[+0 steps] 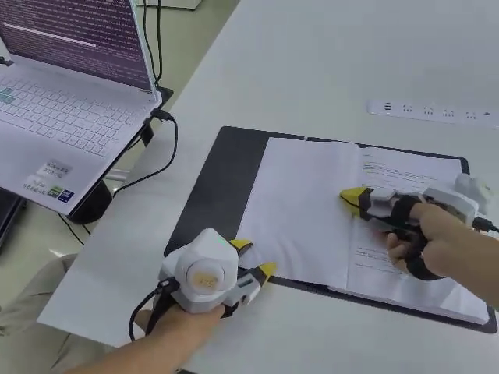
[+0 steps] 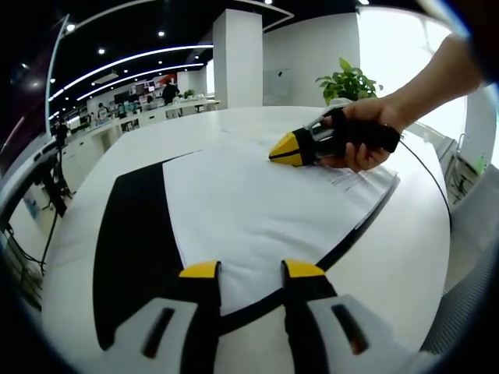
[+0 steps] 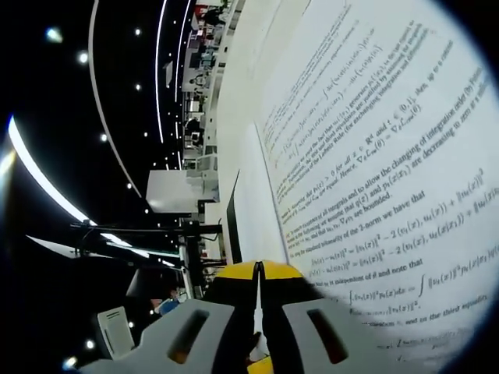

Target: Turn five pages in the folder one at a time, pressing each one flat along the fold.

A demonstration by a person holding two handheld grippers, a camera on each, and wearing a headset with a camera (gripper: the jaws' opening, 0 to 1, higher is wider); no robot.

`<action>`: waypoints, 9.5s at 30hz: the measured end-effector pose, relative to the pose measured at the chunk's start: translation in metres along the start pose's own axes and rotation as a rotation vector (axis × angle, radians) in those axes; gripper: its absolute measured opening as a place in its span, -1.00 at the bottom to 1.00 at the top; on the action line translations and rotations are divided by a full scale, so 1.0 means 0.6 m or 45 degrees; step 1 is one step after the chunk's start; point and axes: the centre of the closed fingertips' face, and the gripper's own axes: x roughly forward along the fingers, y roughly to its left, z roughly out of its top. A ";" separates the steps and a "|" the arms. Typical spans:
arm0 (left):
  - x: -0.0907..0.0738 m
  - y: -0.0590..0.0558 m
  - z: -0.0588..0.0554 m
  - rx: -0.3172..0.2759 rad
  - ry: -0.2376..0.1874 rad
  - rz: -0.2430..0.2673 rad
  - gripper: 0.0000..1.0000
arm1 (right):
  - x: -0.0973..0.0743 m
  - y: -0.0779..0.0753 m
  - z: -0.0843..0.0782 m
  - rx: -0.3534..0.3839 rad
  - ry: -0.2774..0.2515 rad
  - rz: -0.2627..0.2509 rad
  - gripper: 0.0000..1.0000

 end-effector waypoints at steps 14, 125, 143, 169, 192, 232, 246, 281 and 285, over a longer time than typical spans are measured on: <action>-0.004 0.001 -0.003 -0.003 -0.005 0.001 -0.40 | -0.025 -0.021 -0.063 -0.024 0.085 -0.021 -1.00; -0.276 -0.058 0.099 -0.133 -0.157 0.008 0.98 | -0.502 0.014 -0.111 -1.349 -0.481 -0.534 1.00; -0.194 -0.117 0.136 -0.005 -0.098 -0.144 0.89 | -0.475 0.012 -0.145 -1.326 -0.437 -0.471 0.93; -0.002 -0.250 0.152 0.110 -0.004 -0.401 0.61 | -0.487 0.014 -0.133 -1.298 -0.508 -0.478 0.82; 0.144 -0.347 0.165 0.166 0.042 -0.446 0.42 | -0.493 0.008 -0.127 -1.288 -0.519 -0.493 0.78; 0.189 -0.334 0.132 0.187 -0.051 -0.306 -0.39 | -0.478 -0.001 -0.130 -1.273 -0.445 -0.510 0.77; 0.193 -0.309 0.132 0.111 -0.054 -0.256 -0.90 | -0.465 0.006 -0.123 -1.280 -0.427 -0.495 0.76; 0.191 -0.301 0.136 -0.414 -0.055 -0.340 -1.00 | -0.365 -0.080 0.010 -1.026 -0.400 -0.432 0.04; 0.194 -0.301 0.136 -0.416 -0.056 -0.339 -1.00 | -0.361 -0.099 0.018 -0.972 -0.385 -0.431 -0.15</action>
